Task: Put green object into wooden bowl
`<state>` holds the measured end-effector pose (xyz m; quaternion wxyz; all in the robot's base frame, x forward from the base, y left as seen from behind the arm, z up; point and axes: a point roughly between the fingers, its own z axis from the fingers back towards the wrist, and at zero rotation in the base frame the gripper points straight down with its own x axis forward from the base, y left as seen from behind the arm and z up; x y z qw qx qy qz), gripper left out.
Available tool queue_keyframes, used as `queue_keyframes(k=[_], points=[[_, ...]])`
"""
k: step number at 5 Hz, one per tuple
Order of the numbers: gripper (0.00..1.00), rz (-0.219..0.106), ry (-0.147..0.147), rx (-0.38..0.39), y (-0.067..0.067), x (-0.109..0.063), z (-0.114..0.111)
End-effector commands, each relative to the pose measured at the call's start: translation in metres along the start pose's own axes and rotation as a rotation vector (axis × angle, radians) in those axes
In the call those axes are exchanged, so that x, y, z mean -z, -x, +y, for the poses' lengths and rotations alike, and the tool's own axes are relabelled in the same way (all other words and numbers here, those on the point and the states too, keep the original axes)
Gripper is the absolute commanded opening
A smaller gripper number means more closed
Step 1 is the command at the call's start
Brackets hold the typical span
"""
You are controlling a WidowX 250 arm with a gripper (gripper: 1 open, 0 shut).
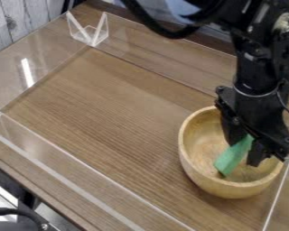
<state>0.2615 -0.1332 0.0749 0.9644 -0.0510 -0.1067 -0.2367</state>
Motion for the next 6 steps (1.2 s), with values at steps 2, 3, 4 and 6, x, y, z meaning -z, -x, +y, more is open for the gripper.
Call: queue_keyframes(k=[2, 3, 4, 6], points=[[1.00, -0.028, -0.006, -0.007, 0.002, -0.009, -0.006], [1.00, -0.029, -0.025, -0.047, 0.008, -0.015, -0.010], [1.00, -0.026, -0.030, -0.097, 0.004, -0.034, -0.001], [1.00, -0.071, -0.081, -0.316, 0.015, -0.072, 0.031]])
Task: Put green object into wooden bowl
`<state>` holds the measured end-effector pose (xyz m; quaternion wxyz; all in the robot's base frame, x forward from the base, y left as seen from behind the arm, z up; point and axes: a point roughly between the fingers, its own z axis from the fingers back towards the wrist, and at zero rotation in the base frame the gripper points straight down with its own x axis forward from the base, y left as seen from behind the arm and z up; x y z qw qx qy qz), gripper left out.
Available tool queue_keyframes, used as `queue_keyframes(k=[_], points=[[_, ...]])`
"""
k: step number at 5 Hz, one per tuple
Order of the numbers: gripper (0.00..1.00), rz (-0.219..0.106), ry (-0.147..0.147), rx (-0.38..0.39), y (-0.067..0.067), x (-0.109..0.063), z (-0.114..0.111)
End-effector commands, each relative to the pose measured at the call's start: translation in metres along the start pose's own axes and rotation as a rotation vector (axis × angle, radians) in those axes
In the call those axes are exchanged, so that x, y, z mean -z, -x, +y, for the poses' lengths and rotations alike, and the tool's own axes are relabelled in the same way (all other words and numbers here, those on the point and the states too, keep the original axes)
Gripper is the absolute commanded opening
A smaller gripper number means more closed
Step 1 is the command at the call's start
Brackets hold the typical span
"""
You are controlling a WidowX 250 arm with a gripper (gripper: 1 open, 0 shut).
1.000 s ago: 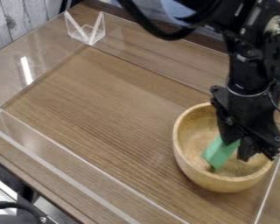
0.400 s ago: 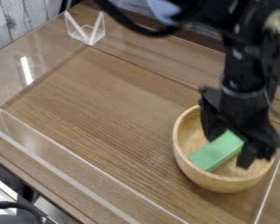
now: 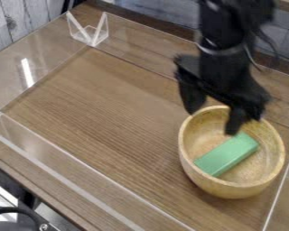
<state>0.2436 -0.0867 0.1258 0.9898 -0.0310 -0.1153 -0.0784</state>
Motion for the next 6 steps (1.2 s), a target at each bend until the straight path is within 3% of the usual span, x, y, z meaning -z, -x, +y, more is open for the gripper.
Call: queue_keyframes(k=[1, 2, 3, 4, 6], points=[[1.00, -0.043, -0.042, -0.112, 0.002, -0.022, 0.032], [1.00, -0.032, -0.090, -0.190, 0.020, -0.027, 0.070], [1.00, -0.032, -0.096, -0.219, 0.038, -0.029, 0.099], [1.00, -0.020, -0.078, -0.166, 0.044, -0.019, 0.118], [1.00, 0.018, -0.083, -0.132, 0.045, 0.008, 0.144]])
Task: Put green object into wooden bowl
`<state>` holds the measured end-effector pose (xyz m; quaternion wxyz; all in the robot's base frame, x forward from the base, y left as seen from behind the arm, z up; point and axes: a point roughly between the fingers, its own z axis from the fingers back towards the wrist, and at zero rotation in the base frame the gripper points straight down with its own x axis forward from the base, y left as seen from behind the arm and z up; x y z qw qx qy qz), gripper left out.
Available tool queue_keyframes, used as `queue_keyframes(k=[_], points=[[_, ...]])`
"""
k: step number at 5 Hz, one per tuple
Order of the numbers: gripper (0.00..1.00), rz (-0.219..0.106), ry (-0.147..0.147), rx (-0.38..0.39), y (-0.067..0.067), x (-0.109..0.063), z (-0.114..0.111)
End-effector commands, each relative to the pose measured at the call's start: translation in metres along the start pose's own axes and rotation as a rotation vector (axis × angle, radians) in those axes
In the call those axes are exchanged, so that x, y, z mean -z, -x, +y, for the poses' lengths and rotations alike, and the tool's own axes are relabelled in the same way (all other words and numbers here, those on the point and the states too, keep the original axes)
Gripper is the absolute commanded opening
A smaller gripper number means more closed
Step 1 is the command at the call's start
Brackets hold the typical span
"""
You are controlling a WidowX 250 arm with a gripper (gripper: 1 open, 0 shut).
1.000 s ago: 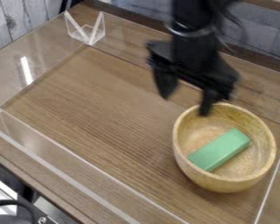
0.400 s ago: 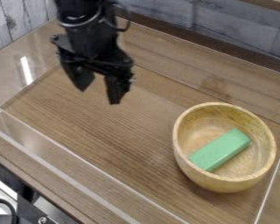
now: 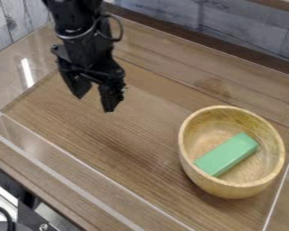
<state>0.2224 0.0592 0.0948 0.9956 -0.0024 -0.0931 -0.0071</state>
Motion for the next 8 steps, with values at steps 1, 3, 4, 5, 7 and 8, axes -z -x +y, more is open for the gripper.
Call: queue_keyframes(k=[1, 3, 4, 5, 7, 8], points=[[1.00, -0.007, -0.012, 0.030, -0.006, 0.012, 0.014], [1.00, 0.015, -0.042, -0.069, -0.013, 0.028, -0.012], [1.00, 0.023, -0.045, 0.018, -0.021, 0.026, -0.005], [1.00, 0.033, -0.039, 0.068, -0.025, 0.026, 0.004], [1.00, 0.037, -0.044, 0.041, -0.033, 0.005, -0.029], [1.00, 0.030, -0.028, 0.082, -0.030, 0.009, -0.004]])
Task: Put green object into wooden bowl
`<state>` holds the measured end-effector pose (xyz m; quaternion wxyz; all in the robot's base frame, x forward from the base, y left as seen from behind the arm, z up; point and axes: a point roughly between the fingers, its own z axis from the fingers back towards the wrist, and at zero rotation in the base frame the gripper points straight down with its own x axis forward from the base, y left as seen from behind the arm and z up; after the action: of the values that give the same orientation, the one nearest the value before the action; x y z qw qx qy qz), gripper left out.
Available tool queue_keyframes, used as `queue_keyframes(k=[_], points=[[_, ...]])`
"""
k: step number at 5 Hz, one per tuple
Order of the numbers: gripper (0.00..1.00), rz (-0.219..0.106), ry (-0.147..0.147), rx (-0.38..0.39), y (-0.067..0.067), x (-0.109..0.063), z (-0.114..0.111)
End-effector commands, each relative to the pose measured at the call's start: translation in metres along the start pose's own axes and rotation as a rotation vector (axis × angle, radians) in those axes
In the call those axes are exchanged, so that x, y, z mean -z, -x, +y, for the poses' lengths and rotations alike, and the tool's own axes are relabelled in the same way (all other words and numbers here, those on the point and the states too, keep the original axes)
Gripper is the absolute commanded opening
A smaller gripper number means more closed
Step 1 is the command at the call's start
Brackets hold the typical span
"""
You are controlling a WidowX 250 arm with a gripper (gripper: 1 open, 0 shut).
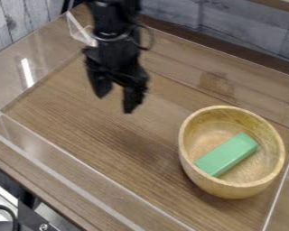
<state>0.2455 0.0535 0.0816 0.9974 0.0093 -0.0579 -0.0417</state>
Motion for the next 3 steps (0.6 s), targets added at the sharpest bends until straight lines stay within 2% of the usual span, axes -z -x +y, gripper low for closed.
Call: queue_keyframes(k=[1, 2, 3], points=[[1.00, -0.058, 0.024, 0.064, -0.0011, -0.0017, 0.0204], [1.00, -0.054, 0.016, 0.031, 0.0009, 0.0004, 0.0160], [1.00, -0.038, 0.008, 0.035, 0.0026, 0.0028, 0.0156]])
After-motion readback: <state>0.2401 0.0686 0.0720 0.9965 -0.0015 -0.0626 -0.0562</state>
